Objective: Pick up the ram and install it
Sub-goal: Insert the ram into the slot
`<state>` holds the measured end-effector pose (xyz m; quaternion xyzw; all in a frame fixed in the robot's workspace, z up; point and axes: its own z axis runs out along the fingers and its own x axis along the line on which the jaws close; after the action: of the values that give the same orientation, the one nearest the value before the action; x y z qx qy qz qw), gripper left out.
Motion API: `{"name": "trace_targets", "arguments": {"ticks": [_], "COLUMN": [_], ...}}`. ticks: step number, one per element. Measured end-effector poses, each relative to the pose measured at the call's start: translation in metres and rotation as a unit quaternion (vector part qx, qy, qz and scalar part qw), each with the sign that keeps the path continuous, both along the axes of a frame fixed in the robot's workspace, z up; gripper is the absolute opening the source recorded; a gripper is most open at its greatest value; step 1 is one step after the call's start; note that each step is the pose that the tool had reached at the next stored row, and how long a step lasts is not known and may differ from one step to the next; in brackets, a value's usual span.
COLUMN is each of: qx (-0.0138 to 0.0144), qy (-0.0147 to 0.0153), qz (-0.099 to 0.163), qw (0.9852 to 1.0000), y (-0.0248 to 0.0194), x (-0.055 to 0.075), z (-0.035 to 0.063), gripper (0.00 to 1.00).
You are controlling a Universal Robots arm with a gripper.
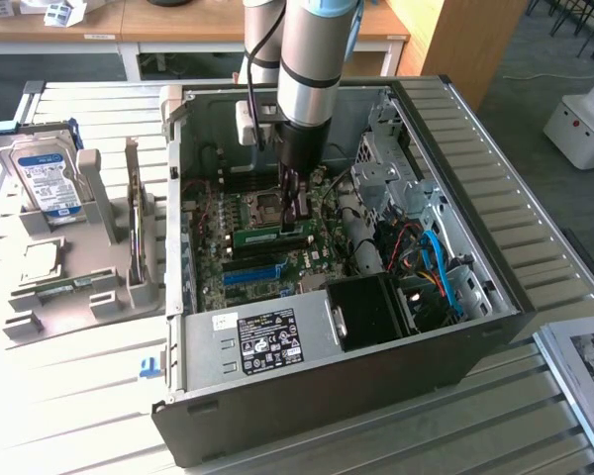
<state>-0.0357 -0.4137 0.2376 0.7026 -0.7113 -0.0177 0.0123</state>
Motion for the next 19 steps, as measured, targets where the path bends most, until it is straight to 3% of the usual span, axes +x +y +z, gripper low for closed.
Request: {"name": "trace_targets", "arguments": {"ticks": [19], "qx": [-0.0001], "qy": [0.0000], "qz": [0.002], "qw": [1.0000], "y": [-0.0001], "x": [-0.0005], "z": [-0.0023], "gripper": [0.12]}}
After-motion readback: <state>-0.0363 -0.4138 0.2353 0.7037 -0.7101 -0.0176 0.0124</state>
